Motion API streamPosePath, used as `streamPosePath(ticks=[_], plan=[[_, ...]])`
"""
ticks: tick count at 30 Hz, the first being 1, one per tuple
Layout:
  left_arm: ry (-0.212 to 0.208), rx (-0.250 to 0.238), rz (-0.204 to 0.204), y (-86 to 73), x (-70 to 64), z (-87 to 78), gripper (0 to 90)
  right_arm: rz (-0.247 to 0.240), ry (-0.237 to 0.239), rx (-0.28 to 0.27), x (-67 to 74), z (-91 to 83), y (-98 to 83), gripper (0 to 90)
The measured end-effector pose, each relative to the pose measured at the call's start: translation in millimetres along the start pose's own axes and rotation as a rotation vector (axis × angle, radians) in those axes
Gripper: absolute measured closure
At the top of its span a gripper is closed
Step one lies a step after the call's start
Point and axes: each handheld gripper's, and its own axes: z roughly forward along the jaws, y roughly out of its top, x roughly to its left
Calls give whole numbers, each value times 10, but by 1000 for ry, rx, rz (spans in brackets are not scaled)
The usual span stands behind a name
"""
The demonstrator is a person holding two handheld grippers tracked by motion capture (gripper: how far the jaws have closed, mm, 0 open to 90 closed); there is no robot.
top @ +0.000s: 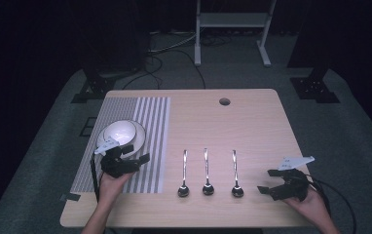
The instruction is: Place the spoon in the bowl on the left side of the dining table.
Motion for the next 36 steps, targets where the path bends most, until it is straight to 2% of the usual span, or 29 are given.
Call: streamPosePath(ticks=[3, 4, 7, 11, 12, 13, 16, 23, 24, 26, 27, 29, 31, 33, 34, 36], plan=[[0, -1, 3, -1, 0, -5, 84, -68, 31, 24, 103, 46, 188, 196], [0, -1, 3, -1, 0, -5, 84, -68, 31, 24, 103, 46, 188, 196], [-3, 2, 4, -4, 7, -3, 84, -141, 68, 61, 225, 119, 427, 197], [-4, 5, 2, -14, 20, -1, 84, -192, 101, 91, 320, 216, 625, 200], [-4, 5, 2, -14, 20, -1, 84, -192, 101, 91, 320, 216, 625, 200], [-3, 2, 2, -13, 29, -4, 84, -217, 118, 111, 374, 271, 714, 202], [-4, 2, -4, -13, 38, -7, 84, -256, 134, 136, 451, 347, 832, 211], [-8, 13, -3, -25, 29, 26, 84, -339, 182, 186, 637, 516, 1068, 261], [-8, 13, -3, -25, 29, 26, 84, -339, 182, 186, 637, 516, 1068, 261], [-8, 17, 0, -28, 24, 35, 84, -381, 205, 214, 730, 600, 1158, 321], [-8, 17, 0, -28, 24, 35, 84, -381, 205, 214, 730, 600, 1158, 321], [-10, 17, -2, -31, 28, 39, 84, -422, 224, 236, 809, 685, 1226, 420], [-14, 29, -3, -46, 34, 66, 84, -437, 246, 249, 841, 741, 1259, 503], [-13, 33, 2, -46, 33, 69, 84, -448, 249, 258, 854, 773, 1271, 538], [-16, 29, 1, -42, 26, 69, 84, -460, 258, 285, 874, 832, 1291, 618], [-15, 28, 3, -40, 23, 65, 84, -464, 260, 296, 883, 860, 1296, 639]])
